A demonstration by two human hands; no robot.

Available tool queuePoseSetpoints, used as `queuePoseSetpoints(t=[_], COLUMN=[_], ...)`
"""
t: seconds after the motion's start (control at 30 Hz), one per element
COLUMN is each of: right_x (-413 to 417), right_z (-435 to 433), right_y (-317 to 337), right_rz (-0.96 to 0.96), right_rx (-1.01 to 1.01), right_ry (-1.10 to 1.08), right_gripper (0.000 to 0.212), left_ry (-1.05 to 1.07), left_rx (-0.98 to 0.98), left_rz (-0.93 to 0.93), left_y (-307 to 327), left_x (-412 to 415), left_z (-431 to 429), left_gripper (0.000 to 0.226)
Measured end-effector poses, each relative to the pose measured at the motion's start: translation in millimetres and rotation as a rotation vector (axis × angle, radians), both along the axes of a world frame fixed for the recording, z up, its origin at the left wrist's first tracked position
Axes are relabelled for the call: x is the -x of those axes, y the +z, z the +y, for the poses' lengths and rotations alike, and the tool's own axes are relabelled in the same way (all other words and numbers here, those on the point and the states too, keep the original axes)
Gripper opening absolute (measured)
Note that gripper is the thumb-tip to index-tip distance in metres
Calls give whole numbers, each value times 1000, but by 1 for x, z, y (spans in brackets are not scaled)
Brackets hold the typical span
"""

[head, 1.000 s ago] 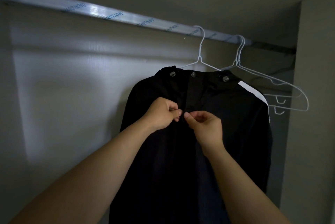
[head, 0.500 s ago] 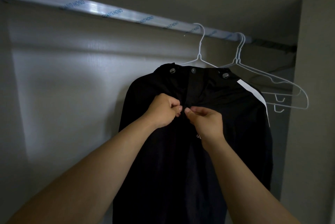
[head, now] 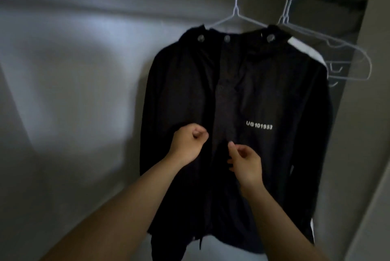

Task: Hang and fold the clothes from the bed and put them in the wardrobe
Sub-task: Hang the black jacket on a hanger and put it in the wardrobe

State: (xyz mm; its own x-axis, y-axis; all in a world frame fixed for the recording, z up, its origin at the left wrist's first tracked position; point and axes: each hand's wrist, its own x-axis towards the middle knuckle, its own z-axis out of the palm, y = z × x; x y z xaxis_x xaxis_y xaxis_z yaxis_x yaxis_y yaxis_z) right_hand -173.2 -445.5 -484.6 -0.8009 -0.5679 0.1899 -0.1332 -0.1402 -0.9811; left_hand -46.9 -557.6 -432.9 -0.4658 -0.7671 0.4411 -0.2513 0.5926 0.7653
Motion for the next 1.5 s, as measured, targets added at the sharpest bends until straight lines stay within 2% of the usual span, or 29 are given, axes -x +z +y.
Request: queuePoseSetpoints(t=[0.17, 0.23, 0.3, 0.4, 0.5, 0.57, 0.67, 0.77, 0.93, 1.07, 1.27, 1.5], right_x=[-1, -12, -21, -28, -36, -40, -46, -49, -48, -55, -84, -107], right_z=[19, 21, 19, 5, -13, -29, -48, -63, -71, -61, -23, 19], right_y=[-132, -178, -211, -245, -262, -270, -278, -282, -285, -282, -287, -275], right_rz=[-344, -543, -768, -1110, -1317, -1339, -1363, -1366, -1360, -1370, -1255, -1028], right_rx=[-259, -373, -437, -416, -293, -249, -147, -58, 64, 64, -6, -108], right_ry=[-14, 25, 71, 148, 162, 143, 156, 178, 206, 231, 359, 497], right_gripper=[39, 25, 10, 35, 41, 36, 45, 43, 47, 52, 35, 34], left_ry=[18, 20, 19, 32, 89, 126, 164, 202, 180, 197, 145, 154], left_rx=[-135, -165, -218, -327, -399, -439, -447, -438, -451, -506, -542, -409], left_rz=[-194, -275, -348, -397, -449, -453, -465, -453, -420, -383, -384, -454], left_y=[-94, -122, -147, -177, -198, -210, -219, -223, -228, -235, -250, -258], left_x=[4, 4, 2, -3, -13, -21, -38, -51, -60, -61, -66, -68], left_z=[11, 14, 17, 16, 12, 11, 12, 10, 15, 17, 27, 34], left_gripper=[17, 12, 19, 39, 42, 39, 31, 25, 22, 23, 31, 22])
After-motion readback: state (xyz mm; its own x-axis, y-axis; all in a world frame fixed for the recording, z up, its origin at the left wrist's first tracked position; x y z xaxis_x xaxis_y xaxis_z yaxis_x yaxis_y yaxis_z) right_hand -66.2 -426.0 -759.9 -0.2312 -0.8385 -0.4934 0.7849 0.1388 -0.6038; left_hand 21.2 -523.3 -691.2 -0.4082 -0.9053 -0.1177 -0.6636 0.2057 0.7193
